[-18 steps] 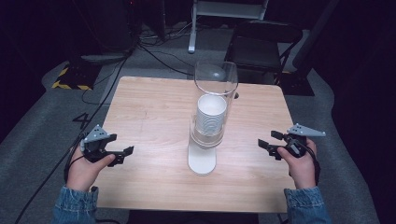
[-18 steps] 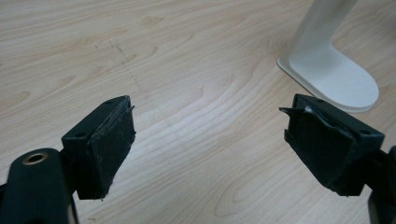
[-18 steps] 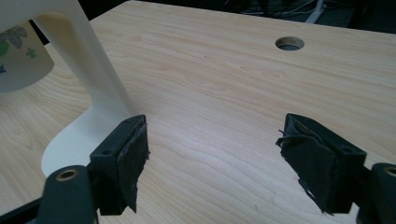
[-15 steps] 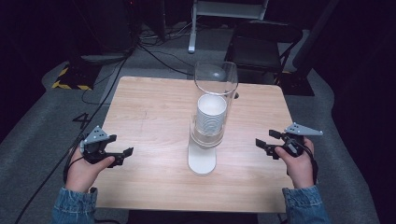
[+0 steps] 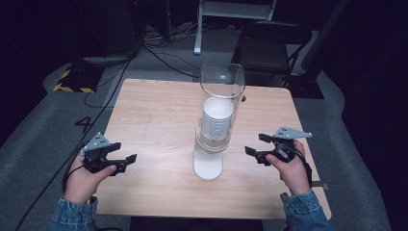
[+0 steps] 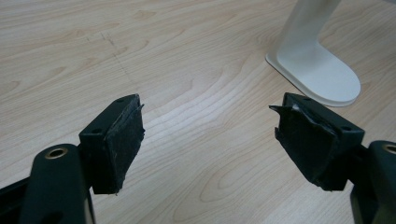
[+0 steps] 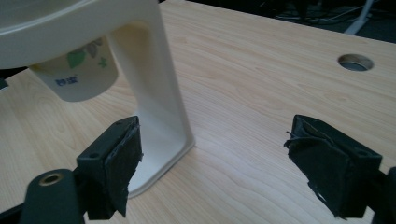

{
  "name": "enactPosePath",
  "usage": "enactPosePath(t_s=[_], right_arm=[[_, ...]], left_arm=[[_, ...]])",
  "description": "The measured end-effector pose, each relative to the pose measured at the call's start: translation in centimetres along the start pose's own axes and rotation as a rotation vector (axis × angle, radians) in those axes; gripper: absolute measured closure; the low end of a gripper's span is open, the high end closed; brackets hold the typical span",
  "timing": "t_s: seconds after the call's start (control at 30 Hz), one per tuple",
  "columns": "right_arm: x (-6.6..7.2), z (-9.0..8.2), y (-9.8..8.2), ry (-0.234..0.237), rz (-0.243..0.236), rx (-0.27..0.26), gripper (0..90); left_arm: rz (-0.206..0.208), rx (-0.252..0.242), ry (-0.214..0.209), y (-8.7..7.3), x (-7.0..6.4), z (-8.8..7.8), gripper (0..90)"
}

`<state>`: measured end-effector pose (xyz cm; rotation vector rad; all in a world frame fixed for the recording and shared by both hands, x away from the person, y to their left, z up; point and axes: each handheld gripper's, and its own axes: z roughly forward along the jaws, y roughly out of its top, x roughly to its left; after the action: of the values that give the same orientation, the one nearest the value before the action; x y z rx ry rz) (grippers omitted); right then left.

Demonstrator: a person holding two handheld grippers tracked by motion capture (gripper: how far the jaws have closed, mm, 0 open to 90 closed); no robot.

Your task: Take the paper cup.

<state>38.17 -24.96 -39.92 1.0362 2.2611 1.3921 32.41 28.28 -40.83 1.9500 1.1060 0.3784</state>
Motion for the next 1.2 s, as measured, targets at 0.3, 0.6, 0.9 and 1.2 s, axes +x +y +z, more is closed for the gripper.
enactPosePath(t_s=[0.3,0.6,0.9,1.2], right_arm=[[2.2,1.8,0.7,0.082,-0.036,0.003,17.1],[4.5,4.8,1.2,0.195,-0.045,-0.025,19.4],[6.3,7.2,1.3,0.249,-0.072,-0.057,19.9],[7.1,8.8,1.2,0.237,-0.080,-0.165,25.7]], left_arm=[[-0.010,-0.005,0.027,-0.6,0.1,-0.7,22.8],[-0.011,0.001,0.047,-1.5,0.1,-1.3,22.6],[-0.016,0.011,0.053,-2.2,0.1,-1.5,22.6],[-0.026,0.012,0.063,-2.5,0.2,-1.7,22.6]])
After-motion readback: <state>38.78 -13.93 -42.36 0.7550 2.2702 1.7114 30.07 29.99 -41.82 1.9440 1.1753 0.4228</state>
